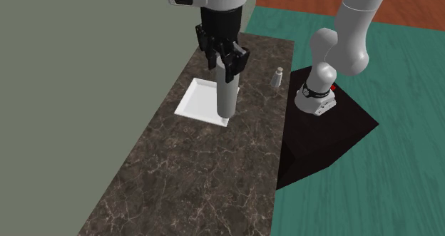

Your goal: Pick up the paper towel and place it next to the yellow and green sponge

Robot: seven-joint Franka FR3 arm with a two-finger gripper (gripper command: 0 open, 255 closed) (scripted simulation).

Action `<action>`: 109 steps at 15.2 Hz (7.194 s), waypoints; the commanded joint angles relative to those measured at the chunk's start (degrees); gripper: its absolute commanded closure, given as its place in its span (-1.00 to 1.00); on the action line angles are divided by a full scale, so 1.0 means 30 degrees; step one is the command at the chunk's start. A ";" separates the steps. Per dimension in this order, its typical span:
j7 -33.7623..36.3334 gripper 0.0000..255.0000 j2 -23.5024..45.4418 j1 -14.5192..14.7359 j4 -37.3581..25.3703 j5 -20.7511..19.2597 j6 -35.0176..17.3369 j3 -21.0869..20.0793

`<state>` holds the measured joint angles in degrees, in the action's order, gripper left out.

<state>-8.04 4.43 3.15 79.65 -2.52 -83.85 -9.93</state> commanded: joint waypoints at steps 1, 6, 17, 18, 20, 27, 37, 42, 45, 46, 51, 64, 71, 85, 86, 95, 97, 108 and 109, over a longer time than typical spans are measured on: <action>0.0036 1.00 0.0188 0.0042 -0.0833 -0.0039 0.0654 -0.0029; 0.0079 1.00 0.1011 0.0155 -0.3296 -0.0207 0.2308 -0.0087; -0.4159 1.00 -0.4440 -0.2077 0.4645 0.0439 -0.0354 0.2132; -0.4585 1.00 -0.4844 -0.2251 0.5236 0.0420 -0.0553 0.2387; -0.5438 1.00 -0.5586 -0.2591 0.6327 0.0349 -0.0925 0.2907; -0.8426 1.00 -0.7549 -0.3748 0.9312 -0.0193 -0.2053 0.4847; -1.2789 1.00 -0.8679 -0.5399 1.1628 -0.1350 -0.3528 0.7941; -1.5061 1.00 -0.8464 -0.6194 1.1981 -0.1851 -0.4300 0.9627; -1.6470 1.00 -0.8070 -0.6640 1.1938 -0.2047 -0.4781 1.0683; -1.6949 1.00 -0.7893 -0.6782 1.1881 -0.2087 -0.4943 1.1043; -1.9448 1.00 -0.6648 -0.7441 1.1275 -0.2023 -0.5753 1.2892; -2.7232 1.00 -0.0134 -0.9781 0.7002 0.1619 -0.7159 1.7393; -3.1202 1.00 0.4690 -1.2984 0.2960 0.5141 -0.6566 1.7930; -3.1631 1.00 0.5288 -1.2911 0.5869 0.5728 -0.9892 1.7579; -3.1677 1.00 0.5365 -1.2923 0.6036 0.5798 -1.0114 1.7545; -3.1711 -1.00 0.5422 -1.2933 0.6153 0.5851 -1.0274 1.7519; -3.1711 -1.00 0.5422 -1.2933 0.6154 0.5851 -1.0274 1.7519; -3.1298 -1.00 0.4725 -1.2826 0.4536 0.5232 -0.8152 1.7810; -3.1298 -1.00 0.4725 -1.2826 0.4536 0.5232 -0.8152 1.7810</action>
<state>-101.94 18.61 -35.33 93.28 13.19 -108.34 43.50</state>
